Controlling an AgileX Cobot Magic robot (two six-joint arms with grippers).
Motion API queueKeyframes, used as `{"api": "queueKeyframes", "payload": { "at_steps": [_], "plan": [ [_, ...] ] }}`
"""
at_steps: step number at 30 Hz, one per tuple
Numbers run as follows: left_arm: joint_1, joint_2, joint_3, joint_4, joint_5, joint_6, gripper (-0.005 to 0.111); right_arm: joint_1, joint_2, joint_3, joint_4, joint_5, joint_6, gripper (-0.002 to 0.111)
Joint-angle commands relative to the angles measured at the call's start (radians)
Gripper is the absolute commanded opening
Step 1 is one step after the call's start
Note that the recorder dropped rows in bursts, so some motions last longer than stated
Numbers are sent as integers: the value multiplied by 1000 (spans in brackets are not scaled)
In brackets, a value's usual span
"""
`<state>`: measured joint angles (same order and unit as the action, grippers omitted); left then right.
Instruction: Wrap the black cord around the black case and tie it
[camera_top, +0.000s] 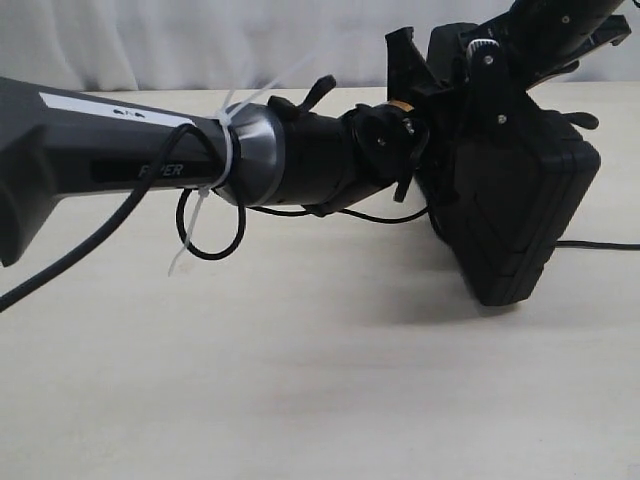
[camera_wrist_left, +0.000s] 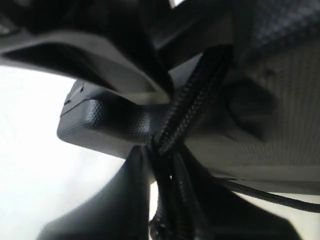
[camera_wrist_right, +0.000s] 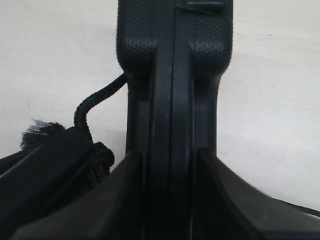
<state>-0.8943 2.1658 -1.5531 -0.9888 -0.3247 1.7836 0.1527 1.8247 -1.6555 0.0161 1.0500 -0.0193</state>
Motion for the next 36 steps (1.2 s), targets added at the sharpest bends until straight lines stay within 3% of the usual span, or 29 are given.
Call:
{"api": "queueKeyframes", "payload": {
  "at_steps": [1,4,11,24,27,31,36],
  "plan": [
    [-6,1,-8,6,61,-13,0,1,-5,-7,2,-5,-11,34],
    [-7,1,-8,9,110,-13,7,1,-5,-7,2,-5,-11,34],
    [-7,1,-8,2,40,-13,43,1,-5,-7,2,-5,-11,34],
    [-9,-3,-8,-203,-10,-1,44,1,-5,-7,2,-5,-11,34],
    [-9,-3,-8,-225,-10,-1,36,1,-5,-7,2,-7,-11,34],
    [-9,-3,-8,-251,-25,1,35,1,-5,-7,2,-7,-11,34],
    [-4,-1,-8,-447,90,157,35,1,-5,-7,2,-5,-11,34]
  ]
}}
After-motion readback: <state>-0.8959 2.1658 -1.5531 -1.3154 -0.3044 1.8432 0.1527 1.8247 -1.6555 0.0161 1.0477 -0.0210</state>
